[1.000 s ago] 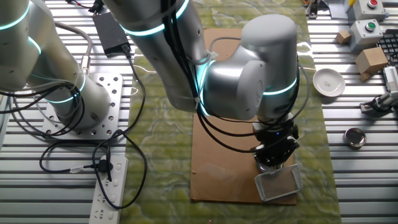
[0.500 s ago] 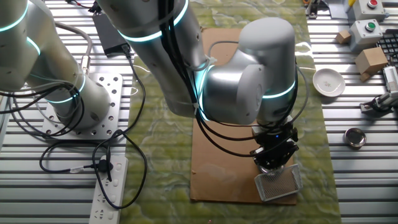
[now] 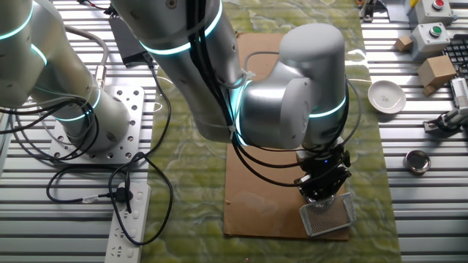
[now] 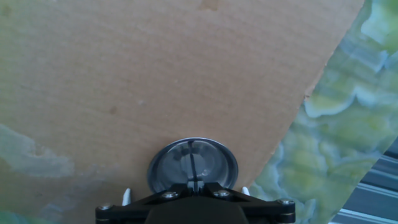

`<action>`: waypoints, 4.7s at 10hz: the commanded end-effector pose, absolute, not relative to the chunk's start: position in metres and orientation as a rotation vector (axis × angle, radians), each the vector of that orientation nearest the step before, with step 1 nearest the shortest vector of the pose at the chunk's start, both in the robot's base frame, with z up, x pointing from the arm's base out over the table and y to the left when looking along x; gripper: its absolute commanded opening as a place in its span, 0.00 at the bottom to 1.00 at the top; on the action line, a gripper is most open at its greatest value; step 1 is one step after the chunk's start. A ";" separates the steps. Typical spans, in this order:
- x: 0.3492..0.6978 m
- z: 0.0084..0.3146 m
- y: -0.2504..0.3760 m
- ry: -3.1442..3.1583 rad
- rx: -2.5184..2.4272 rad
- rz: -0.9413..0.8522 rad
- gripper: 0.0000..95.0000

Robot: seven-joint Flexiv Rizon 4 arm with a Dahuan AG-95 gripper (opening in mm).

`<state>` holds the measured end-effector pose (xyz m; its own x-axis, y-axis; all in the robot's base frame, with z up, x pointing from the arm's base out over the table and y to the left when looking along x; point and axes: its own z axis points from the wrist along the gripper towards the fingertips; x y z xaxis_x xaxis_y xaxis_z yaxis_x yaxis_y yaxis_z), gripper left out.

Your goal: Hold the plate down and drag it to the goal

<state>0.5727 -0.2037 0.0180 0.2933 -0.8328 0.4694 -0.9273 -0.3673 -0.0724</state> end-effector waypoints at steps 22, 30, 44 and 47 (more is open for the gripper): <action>0.573 0.016 -0.213 -1.535 2.337 0.709 0.00; 0.572 0.022 -0.201 -1.585 2.305 0.685 0.00; 0.511 0.109 -0.098 -3.133 0.632 -0.195 0.00; 0.511 0.109 -0.098 -3.076 0.348 -0.279 0.00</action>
<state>0.5315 -0.1255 0.0916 -0.6015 -0.7918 0.1060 -0.7988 0.5976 -0.0694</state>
